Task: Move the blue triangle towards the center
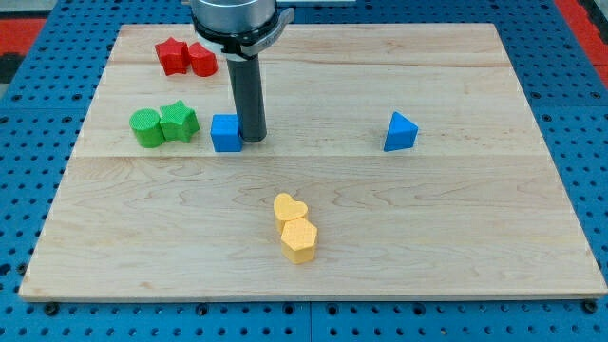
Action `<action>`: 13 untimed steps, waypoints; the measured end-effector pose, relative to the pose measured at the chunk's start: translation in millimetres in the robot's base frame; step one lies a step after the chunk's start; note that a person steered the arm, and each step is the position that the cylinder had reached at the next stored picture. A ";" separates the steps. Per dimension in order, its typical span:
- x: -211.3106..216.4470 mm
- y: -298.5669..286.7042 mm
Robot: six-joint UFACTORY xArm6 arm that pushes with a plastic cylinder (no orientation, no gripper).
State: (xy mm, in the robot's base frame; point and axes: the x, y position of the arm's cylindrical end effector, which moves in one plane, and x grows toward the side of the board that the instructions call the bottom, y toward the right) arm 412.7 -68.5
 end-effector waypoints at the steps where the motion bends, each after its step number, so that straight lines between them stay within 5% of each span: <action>1: 0.0 -23.4; 2: -3.2 -12.8; 3: -43.3 103.4; 4: -45.7 216.0; 5: -13.8 265.7; 7: 13.0 103.5; 8: 12.4 94.8; 9: 38.6 153.0; 10: 8.0 198.7; 12: -19.9 114.8; 13: -27.1 169.8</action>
State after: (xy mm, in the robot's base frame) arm 385.6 101.3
